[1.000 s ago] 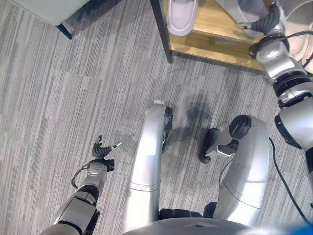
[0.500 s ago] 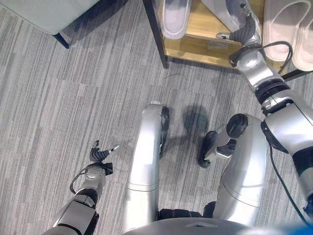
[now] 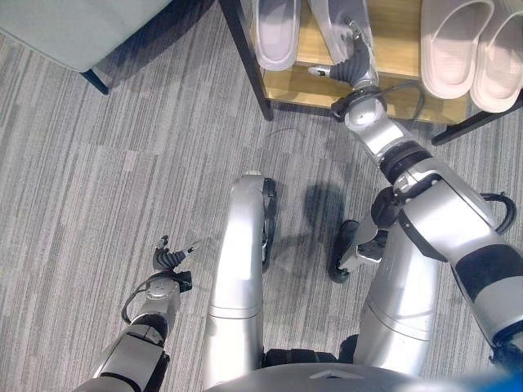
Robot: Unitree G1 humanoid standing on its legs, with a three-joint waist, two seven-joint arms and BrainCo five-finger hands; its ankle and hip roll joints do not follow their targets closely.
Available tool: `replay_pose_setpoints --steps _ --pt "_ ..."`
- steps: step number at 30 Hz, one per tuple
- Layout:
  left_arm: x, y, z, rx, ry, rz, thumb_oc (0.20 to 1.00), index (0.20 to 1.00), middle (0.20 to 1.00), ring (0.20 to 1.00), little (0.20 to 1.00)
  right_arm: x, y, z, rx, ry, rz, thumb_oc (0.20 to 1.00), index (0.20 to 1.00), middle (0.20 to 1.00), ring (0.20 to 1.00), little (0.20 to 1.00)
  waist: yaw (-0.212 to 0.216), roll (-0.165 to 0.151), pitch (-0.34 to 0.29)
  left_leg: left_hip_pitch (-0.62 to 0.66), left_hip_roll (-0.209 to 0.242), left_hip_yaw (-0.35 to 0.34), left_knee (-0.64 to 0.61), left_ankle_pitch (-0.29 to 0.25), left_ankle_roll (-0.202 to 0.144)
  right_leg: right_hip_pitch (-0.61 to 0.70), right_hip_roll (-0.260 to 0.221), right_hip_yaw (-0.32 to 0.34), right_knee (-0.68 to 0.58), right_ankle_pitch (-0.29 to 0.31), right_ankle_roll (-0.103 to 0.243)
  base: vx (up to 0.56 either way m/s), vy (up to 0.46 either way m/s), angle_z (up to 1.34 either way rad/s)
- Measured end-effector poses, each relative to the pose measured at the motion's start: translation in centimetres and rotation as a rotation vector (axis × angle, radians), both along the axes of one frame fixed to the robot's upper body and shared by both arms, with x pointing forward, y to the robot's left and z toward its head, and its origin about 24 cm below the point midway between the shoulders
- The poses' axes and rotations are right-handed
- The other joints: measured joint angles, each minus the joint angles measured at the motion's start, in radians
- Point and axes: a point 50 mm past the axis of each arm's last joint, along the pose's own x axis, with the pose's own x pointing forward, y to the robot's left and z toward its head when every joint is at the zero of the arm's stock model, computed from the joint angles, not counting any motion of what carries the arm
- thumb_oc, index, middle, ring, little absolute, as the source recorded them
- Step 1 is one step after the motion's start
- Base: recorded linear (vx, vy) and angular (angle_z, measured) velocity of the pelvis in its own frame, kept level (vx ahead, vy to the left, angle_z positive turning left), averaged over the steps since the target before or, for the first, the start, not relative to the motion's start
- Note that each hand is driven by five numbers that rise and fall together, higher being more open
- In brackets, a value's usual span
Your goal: Arrange the slippers neatly on the shoe rack.
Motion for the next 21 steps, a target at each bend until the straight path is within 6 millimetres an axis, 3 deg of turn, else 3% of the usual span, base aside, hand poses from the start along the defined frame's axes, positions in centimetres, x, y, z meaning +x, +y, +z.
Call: replay_pose_setpoints --steps 9,17,21 --pt "-0.8 0.3 -0.4 0.022 0.031 0.041 1.0 1.0 1.0 1.0 1.0 -0.2 1.4 -0.3 0.004 0.008 0.037 1.0 1.0 1.0 1.0 1.0 0.007 0.0 0.0 0.008 -0.002 -0.003 0.015 -0.008 -0.013 -0.001 0.0 0.002 0.026 -0.014 -0.011 0.0 0.0 0.01" --pt "-0.5 0.3 -0.3 0.027 0.027 0.045 1.0 1.0 1.0 1.0 1.0 -2.3 5.3 3.3 0.067 -0.166 0.23 1.0 1.0 1.0 1.0 1.0 -0.002 0.0 0.0 0.01 0.004 -0.008 0.062 -0.038 -0.018 0.0 0.006 0.005 0.066 -0.032 -0.005 0.0 -0.004 -0.03" --pt "0.0 0.2 0.0 0.03 0.02 0.041 1.0 1.0 1.0 1.0 1.0 -2.4 5.6 3.3 0.071 -0.17 0.239 1.0 1.0 1.0 1.0 1.0 -0.005 0.0 0.0 0.011 0.004 -0.009 0.073 -0.044 -0.018 0.002 0.007 0.007 0.074 -0.037 0.0 0.0 -0.004 -0.01"
